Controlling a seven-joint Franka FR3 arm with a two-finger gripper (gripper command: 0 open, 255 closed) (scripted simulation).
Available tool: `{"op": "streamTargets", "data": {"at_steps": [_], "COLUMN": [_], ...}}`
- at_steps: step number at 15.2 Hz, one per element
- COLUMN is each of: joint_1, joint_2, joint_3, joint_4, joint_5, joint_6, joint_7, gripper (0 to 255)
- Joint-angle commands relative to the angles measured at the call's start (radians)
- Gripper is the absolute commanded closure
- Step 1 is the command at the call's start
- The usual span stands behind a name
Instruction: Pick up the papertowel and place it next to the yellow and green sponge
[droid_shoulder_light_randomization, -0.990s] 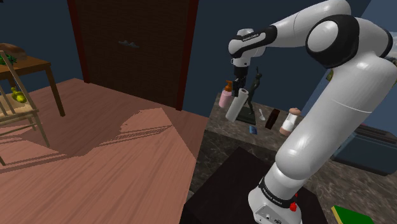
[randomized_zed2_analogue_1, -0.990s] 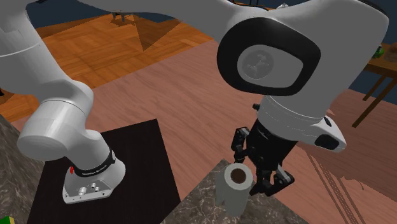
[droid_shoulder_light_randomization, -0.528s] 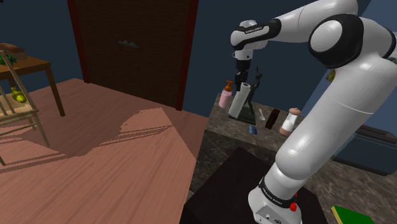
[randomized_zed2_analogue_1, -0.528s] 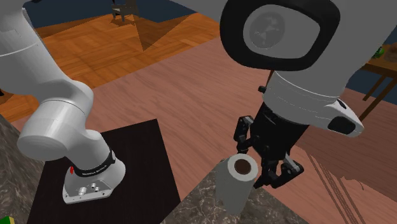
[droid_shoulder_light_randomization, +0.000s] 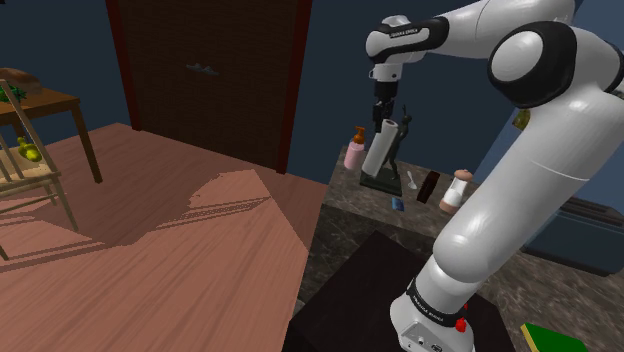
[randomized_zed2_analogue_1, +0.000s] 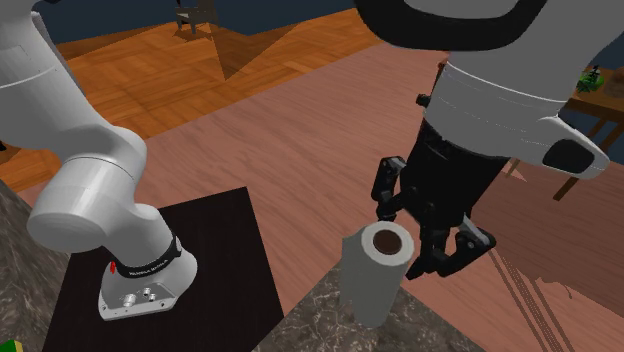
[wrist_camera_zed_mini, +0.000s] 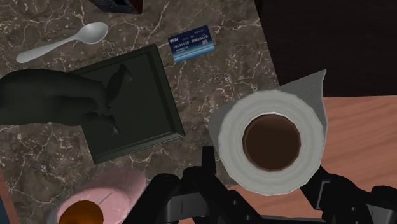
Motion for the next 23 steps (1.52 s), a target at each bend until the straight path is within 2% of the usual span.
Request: {"op": "streamTargets", "data": {"at_steps": [1,23], "joint_1": [0.001,-0.002], "joint_2": [0.0,0.061], "joint_3": [0.001,-0.002], "joint_4": [0.028,0.394], "joint_5": [0.001,0.017], "joint_6": [-0.028,-0.333], "joint_7": [-0.003,-0.059], "gripper": [255,255]}}
